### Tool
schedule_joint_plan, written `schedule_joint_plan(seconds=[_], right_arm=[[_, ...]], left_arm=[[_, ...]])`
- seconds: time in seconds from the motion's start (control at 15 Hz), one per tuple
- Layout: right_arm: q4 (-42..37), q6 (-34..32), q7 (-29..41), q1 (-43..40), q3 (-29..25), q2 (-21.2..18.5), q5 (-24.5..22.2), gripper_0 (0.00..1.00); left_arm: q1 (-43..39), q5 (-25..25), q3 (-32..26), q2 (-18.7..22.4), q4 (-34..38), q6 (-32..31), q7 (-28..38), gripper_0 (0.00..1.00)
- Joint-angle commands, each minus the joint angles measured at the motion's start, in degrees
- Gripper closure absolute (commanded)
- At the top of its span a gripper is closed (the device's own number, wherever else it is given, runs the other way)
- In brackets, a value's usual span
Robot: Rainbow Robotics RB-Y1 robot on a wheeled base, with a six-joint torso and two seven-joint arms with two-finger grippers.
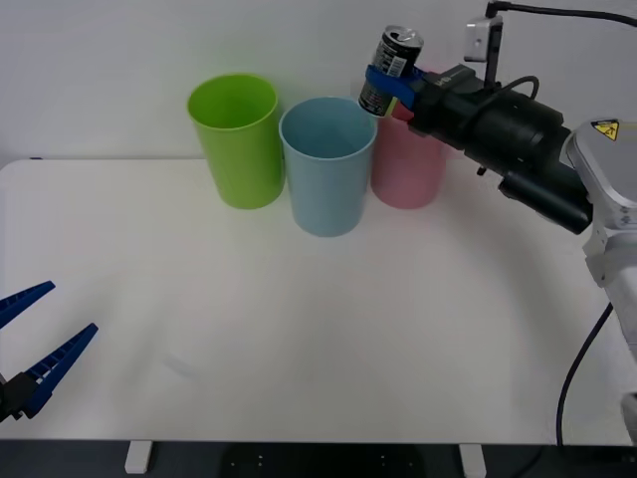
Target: Grasp the object on the table and drop it into the matching bin: aluminum can to the light blue bin, PET bottle to the pink bin.
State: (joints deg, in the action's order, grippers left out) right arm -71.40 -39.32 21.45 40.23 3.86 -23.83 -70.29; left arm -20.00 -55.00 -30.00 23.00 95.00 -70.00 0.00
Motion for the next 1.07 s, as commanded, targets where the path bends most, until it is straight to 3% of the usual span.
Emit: schedule_joint_plan(seconds=[0.07, 0.4, 0.6, 0.93, 1.0, 1.07], right_arm=[[5.0, 1.3, -0.7, 3.7, 0.1, 2.5, -2.7, 1.00], [14.4, 2.5, -3.3, 10.4, 0.6, 6.6, -5.3, 1.00], [15.1, 6.4, -3.5, 11.3, 3.9, 6.9, -4.6, 1.00], [15.1, 6.4, -3.7, 11.3, 4.3, 7.0, -4.7, 0.99], [15.2, 6.4, -3.8, 11.3, 4.3, 7.0, -4.6, 0.93], [15.2, 6.4, -4.0, 11.3, 4.2, 7.0, -4.6, 0.62]], left_arm=[[0.0, 0.0, 0.0, 0.0, 0.0, 0.0, 0.0, 0.00], [0.0, 0.0, 0.0, 0.0, 0.0, 0.0, 0.0, 0.00], [0.0, 0.0, 0.0, 0.0, 0.0, 0.0, 0.0, 0.00], [0.0, 0.0, 0.0, 0.0, 0.0, 0.0, 0.0, 0.00], [0.0, 0.0, 0.0, 0.0, 0.0, 0.0, 0.0, 0.00], [0.0, 0.0, 0.0, 0.0, 0.0, 0.0, 0.0, 0.00]])
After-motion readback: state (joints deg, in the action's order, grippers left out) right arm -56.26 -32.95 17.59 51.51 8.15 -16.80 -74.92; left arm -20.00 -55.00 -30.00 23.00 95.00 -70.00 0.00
